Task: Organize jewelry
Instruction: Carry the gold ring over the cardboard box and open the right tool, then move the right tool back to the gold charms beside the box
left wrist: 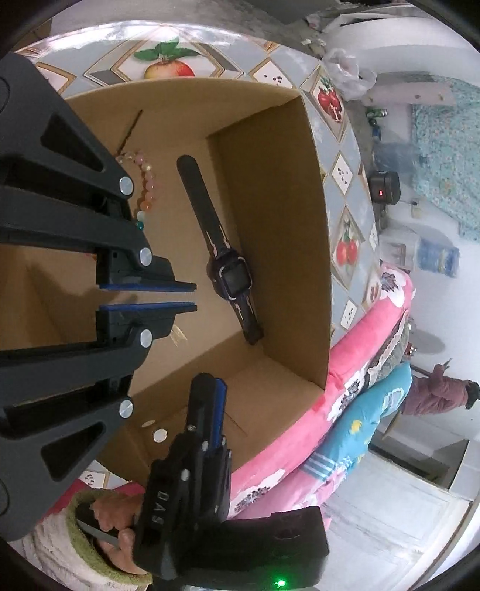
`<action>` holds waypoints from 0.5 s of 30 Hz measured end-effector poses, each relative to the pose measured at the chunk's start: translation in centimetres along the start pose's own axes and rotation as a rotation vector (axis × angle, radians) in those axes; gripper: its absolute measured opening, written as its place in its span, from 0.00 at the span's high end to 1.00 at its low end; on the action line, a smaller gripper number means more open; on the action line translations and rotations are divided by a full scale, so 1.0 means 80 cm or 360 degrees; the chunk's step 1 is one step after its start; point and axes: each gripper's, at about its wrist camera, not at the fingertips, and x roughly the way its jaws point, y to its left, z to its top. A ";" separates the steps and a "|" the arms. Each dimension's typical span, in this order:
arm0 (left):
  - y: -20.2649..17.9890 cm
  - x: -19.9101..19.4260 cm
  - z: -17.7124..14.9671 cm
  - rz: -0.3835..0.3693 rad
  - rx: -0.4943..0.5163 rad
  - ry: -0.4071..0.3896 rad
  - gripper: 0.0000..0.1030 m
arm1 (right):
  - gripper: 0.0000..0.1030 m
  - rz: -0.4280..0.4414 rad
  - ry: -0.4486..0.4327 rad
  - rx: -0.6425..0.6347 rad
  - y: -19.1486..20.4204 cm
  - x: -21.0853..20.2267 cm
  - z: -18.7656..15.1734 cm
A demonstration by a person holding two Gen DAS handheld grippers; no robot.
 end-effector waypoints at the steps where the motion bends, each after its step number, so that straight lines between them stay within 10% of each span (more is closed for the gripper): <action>1: 0.001 0.001 0.000 0.0003 -0.0003 -0.0001 0.93 | 0.89 0.0011 -0.0006 0.0007 -0.001 -0.001 0.000; 8: 0.010 -0.008 -0.003 -0.0017 -0.0058 -0.0043 0.93 | 0.89 0.0046 -0.0106 0.0047 -0.009 -0.027 0.001; 15: -0.009 -0.071 -0.029 -0.0116 0.0036 -0.0346 0.93 | 0.89 0.0161 -0.0340 0.0004 -0.006 -0.094 -0.025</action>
